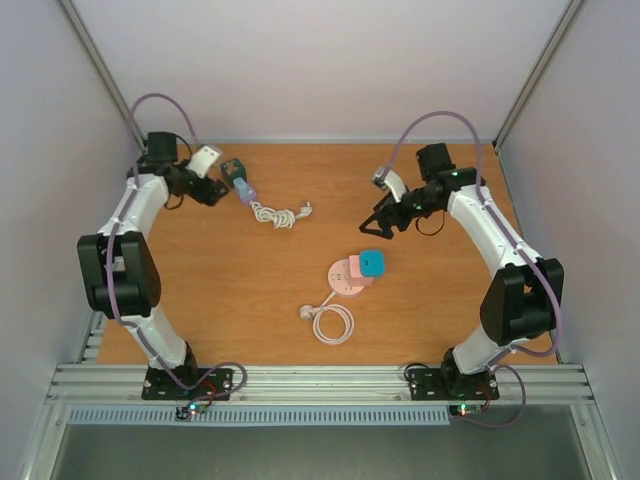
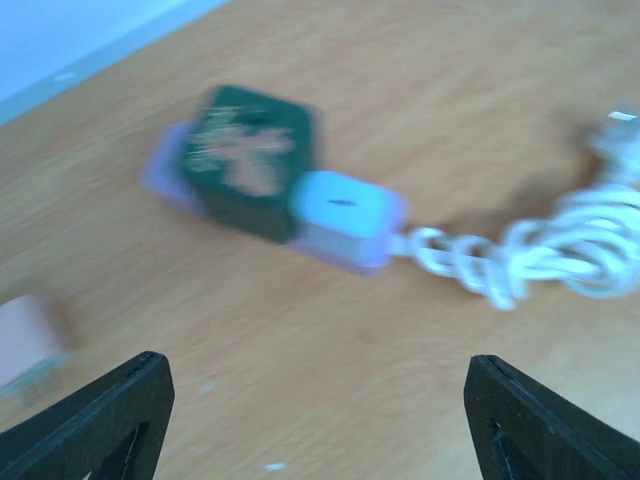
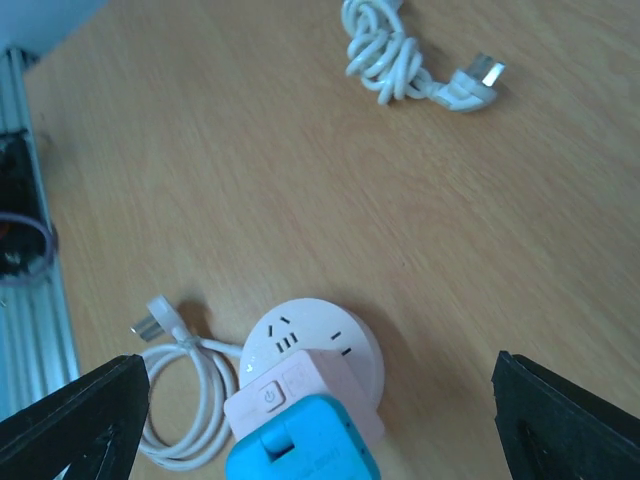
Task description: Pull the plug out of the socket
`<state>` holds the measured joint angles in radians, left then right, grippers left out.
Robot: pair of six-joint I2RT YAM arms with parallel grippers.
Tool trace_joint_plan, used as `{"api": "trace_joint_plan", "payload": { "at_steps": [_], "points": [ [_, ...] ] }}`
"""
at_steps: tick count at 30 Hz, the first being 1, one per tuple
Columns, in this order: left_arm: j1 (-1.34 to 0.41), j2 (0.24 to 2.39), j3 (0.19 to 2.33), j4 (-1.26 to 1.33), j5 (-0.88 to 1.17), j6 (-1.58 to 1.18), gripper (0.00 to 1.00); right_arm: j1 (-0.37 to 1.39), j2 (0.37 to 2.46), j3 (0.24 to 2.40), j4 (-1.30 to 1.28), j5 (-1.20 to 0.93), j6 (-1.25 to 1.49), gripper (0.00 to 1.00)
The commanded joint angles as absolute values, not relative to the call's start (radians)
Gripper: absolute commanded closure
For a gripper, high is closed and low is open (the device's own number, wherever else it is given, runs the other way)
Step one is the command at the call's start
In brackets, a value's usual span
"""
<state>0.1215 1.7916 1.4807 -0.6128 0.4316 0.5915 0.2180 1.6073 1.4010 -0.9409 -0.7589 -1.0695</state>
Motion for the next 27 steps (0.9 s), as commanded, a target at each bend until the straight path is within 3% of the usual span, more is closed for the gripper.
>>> {"api": "trace_joint_plan", "payload": {
  "at_steps": [1,5,13,27],
  "points": [
    [0.033,1.7,1.365,-0.643,0.568,0.709,0.19,0.127,1.618,1.448,-1.049,-0.907,-0.947,0.06],
    [-0.085,1.611,1.259,-0.629,0.712,0.756,0.17,0.054,1.612,1.407,-1.081,-0.949,-0.881,0.09],
    [-0.346,1.515,1.004,-0.353,0.742,0.743,0.13,-0.024,1.591,1.292,-1.037,-0.975,-0.708,0.12],
    [-0.608,1.663,0.973,-0.05,0.682,0.683,0.01,-0.052,1.723,1.172,-1.033,-1.09,-0.596,0.23]
  ]
}}
